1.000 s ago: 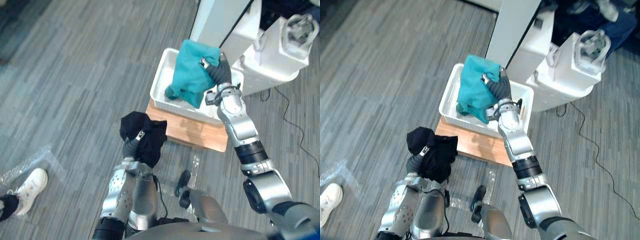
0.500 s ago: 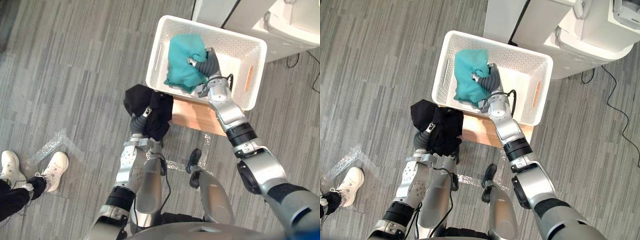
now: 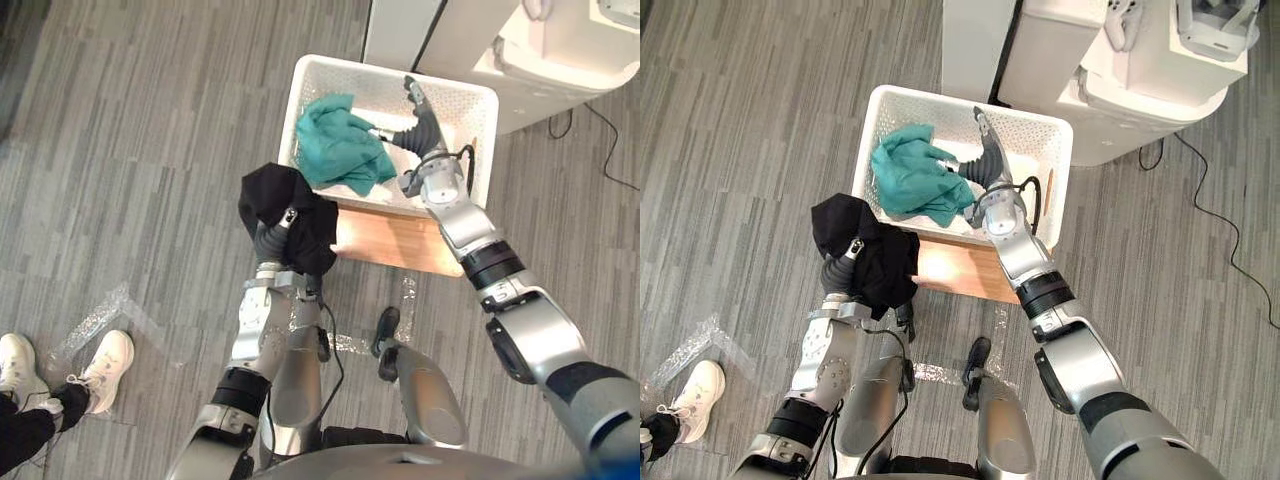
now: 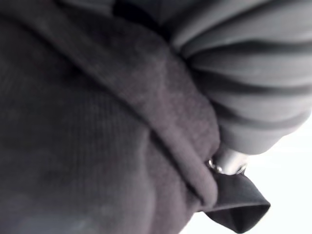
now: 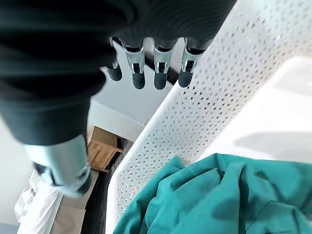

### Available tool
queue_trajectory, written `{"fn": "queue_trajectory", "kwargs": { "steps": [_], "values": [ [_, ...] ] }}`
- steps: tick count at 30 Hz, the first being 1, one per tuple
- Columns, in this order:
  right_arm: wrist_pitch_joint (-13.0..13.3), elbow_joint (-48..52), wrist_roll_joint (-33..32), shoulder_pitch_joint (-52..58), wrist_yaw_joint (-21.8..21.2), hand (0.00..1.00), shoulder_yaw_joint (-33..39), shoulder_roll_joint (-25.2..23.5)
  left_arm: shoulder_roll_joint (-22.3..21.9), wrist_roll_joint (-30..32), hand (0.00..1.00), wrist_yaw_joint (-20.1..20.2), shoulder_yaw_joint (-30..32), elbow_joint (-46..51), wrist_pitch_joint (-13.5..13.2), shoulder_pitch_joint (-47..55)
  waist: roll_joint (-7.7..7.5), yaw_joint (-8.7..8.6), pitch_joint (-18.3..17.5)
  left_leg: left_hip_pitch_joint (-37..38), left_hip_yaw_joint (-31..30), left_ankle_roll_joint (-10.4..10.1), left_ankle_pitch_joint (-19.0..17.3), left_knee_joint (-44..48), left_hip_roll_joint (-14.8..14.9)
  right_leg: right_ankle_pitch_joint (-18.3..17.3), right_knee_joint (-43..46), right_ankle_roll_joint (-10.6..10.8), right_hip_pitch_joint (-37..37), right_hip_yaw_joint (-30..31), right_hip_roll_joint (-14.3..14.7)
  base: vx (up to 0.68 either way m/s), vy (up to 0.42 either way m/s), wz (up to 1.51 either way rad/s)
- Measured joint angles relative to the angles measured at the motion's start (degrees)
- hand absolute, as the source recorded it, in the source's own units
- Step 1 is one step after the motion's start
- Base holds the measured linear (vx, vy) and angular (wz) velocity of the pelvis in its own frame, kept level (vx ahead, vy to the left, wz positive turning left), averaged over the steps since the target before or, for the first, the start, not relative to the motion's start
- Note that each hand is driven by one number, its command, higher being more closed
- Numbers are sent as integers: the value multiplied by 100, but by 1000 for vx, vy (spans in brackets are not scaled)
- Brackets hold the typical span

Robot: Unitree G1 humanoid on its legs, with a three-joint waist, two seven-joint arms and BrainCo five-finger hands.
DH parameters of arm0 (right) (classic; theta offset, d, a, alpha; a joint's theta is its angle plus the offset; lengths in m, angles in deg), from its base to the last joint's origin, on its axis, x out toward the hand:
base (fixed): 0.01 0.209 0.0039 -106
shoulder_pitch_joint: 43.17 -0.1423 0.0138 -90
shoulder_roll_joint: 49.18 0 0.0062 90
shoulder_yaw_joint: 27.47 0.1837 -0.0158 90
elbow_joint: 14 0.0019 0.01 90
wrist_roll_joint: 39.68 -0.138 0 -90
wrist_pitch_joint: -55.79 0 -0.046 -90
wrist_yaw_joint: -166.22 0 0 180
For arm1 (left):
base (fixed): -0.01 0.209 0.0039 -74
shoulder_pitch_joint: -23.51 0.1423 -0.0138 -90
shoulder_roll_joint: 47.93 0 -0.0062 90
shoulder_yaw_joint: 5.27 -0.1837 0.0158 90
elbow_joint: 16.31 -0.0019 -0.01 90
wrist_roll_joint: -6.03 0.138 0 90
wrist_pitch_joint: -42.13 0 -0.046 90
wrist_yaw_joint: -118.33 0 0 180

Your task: Tidy the bed and pick cloth on bed and put in laundry

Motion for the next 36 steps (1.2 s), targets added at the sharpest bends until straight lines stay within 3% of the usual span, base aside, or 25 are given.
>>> {"fn": "queue_trajectory", "kwargs": {
  "steps": [5, 8, 10, 12, 14, 20, 21, 22, 23, 25, 26, 27, 31, 36],
  "values": [
    [-13, 692, -132, 1434, 82, 0, 150, 24, 27, 115, 100, -435, 69, 437, -422, 642, -73, -21, -234, 299, 1, -26, -104, -21, 6, 18, -238, 28, 418, -15, 36, 56, -17, 1],
    [-96, 917, -276, 2656, 200, 0, 535, -36, 0, 117, 100, -654, 421, 859, -718, 1164, -183, -56, -609, 490, -15, -4, -161, -25, -37, 40, -467, 61, 726, -34, 33, 127, -15, 6],
    [-77, 1061, -402, 3913, 256, 0, 847, -99, -16, 118, 100, -807, 821, 1397, -1109, 1725, -321, -100, -1030, 686, -37, -11, -249, -32, -85, 41, -650, 64, 1008, -36, 12, 204, -29, 3],
    [-78, 1046, -441, 4461, 279, 0, 1025, -132, -41, 109, 100, -837, 993, 1581, -1346, 1920, -345, -165, -1192, 806, -66, -16, -296, -36, -113, 40, -729, 65, 1170, -43, 4, 120, -24, 3],
    [-46, 939, -557, 5162, 291, 0, 1272, -145, -40, 60, 100, -690, 1268, 1772, -1648, 2143, -337, -269, -1444, 939, -107, -48, -347, -41, -142, 16, -788, 99, 1324, -45, -13, 69, -20, 1],
    [95, 91, -762, 5952, 198, 0, 1540, -403, -33, -402, 100, 393, 1423, 1769, -2259, 2451, -235, -511, -1812, 1211, 11, -72, -436, -45, -136, -205, -740, 189, 1501, -18, -42, -19, -3, -4],
    [94, 12, -763, 6056, 138, 0, 1599, -402, 3, 15, 100, 346, 1648, 1770, -2006, 2454, -175, -522, -1878, 1238, 53, -67, -451, -45, -140, -206, -746, 195, 1506, 28, -53, 18, 30, -21],
    [65, 10, -753, 6166, 28, 0, 1743, -376, 295, 1003, 100, 117, 1988, 1583, -1042, 2314, -99, -539, -1931, 1299, 130, -27, -492, -45, -147, -196, -749, 213, 1530, 122, -65, 16, 37, -26],
    [22, -30, -754, 6176, -64, 0, 1779, -343, 518, 1161, 100, 164, 2009, 1331, -892, 2263, -48, -552, -1948, 1347, 183, -32, -497, -46, -150, -186, -755, 229, 1551, 167, -75, 19, 45, -35],
    [-11, -330, -757, 6138, -373, 0, 1827, -296, 744, 408, 100, 1174, 1987, 720, -1020, 2279, 19, -729, -2003, 1457, 350, -29, -539, -46, -166, -141, -808, 294, 1591, 328, -107, 36, 55, -38],
    [8, -452, -754, 6163, -434, 0, 1838, -310, 690, 315, 100, 1277, 1895, 734, -1194, 2277, 10, -729, -2011, 1466, 364, -25, -557, -46, -171, -126, -833, 307, 1593, 367, -114, 59, 62, -27],
    [60, -784, -753, 6233, -525, 0, 1841, -355, 600, 344, 100, 1347, 1508, 852, -1573, 2278, -27, -726, -2034, 1473, 395, -20, -579, -46, -191, -111, -865, 311, 1596, 425, -128, 77, 59, -16],
    [389, -1701, -751, 6432, -803, 0, 1903, -618, 540, 1724, 100, 803, 83, 1231, -1753, 2277, -78, -830, -2075, 1694, 602, -7, -717, -47, -276, -101, -865, 296, 1711, 591, -231, 84, 51, -23],
    [858, -2032, -696, 6597, -1165, 0, 1945, -729, 414, 2712, 100, 184, -522, 1231, -1589, 1975, -39, -1038, -2104, 1919, 892, -44, -859, -51, -294, -89, -870, 334, 1775, 808, -274, 67, 34, -32]
  ]
}}
